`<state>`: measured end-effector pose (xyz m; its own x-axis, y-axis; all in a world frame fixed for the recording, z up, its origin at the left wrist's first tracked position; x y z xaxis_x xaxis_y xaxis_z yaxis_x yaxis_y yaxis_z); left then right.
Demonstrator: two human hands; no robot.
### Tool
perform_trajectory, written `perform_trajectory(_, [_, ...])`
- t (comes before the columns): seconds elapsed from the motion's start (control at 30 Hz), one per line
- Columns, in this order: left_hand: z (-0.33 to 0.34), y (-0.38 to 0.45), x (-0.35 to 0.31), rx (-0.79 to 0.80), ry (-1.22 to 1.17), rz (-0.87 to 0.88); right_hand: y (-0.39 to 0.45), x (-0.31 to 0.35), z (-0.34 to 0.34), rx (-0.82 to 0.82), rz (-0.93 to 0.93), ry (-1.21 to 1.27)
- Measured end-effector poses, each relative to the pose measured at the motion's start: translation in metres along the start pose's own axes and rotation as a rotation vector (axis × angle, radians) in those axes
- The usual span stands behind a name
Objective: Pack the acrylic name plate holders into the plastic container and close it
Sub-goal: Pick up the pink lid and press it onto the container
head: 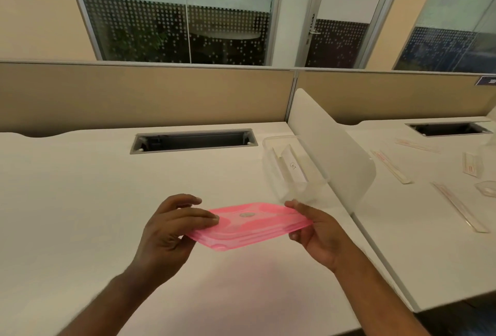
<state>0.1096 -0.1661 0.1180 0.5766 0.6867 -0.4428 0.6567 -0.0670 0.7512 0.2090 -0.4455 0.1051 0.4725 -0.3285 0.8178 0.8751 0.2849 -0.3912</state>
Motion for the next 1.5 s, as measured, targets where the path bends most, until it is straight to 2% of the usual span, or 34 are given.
perform_trajectory(0.1, [0.007, 0.003, 0.01, -0.035, 0.124, -0.062, 0.005, 0.007, -0.005, -0.016, -0.028, -0.048])
perform_trajectory(0.2, [0.014, 0.005, 0.017, -0.157, 0.138, -0.371, 0.009, 0.014, -0.014, 0.028, -0.048, -0.071])
perform_trajectory(0.33, [0.033, 0.009, 0.024, -0.233, -0.17, -0.84, 0.015, 0.021, -0.025, 0.082, -0.095, -0.106])
perform_trajectory(0.5, [0.058, 0.007, 0.03, -0.347, -0.674, -1.13, 0.026, 0.032, -0.038, 0.184, -0.185, -0.183])
perform_trajectory(0.7, [0.087, 0.014, 0.021, -0.376, -0.932, -1.206, 0.047, 0.041, -0.051, 0.167, -0.226, -0.114])
perform_trajectory(0.8, [0.104, 0.011, 0.01, -0.486, -1.016, -1.283, 0.056, 0.046, -0.055, 0.149, -0.225, -0.095])
perform_trajectory(0.9, [0.131, 0.011, -0.005, -0.575, -0.978, -1.365, 0.065, 0.048, -0.058, 0.084, -0.244, -0.055])
perform_trajectory(1.0, [0.162, 0.017, -0.024, -0.523, -0.916, -1.429, 0.074, 0.044, -0.058, 0.009, -0.28, -0.028])
perform_trajectory(1.1, [0.182, 0.032, -0.039, -0.425, -0.893, -1.351, 0.08, 0.035, -0.056, -0.019, -0.287, -0.018])
perform_trajectory(1.3, [0.191, 0.075, -0.031, -0.64, -0.985, -1.258, 0.085, 0.023, -0.05, 0.085, -0.31, -0.047])
perform_trajectory(1.5, [0.176, 0.1, 0.002, -0.505, -0.819, -1.196, 0.097, 0.056, -0.067, 0.076, -0.327, -0.068])
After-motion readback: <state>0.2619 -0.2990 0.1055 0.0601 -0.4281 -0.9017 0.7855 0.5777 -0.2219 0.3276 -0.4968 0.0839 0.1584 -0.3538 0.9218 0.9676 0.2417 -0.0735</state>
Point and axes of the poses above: each hand's wrist, its own y-axis towards the middle knuckle, its own z-axis out of the palm, x = y × z, the point moved 1 cm from there along y, towards the middle knuckle, and after that the axes turned 1 degree about -y, right-handed, at the moved point
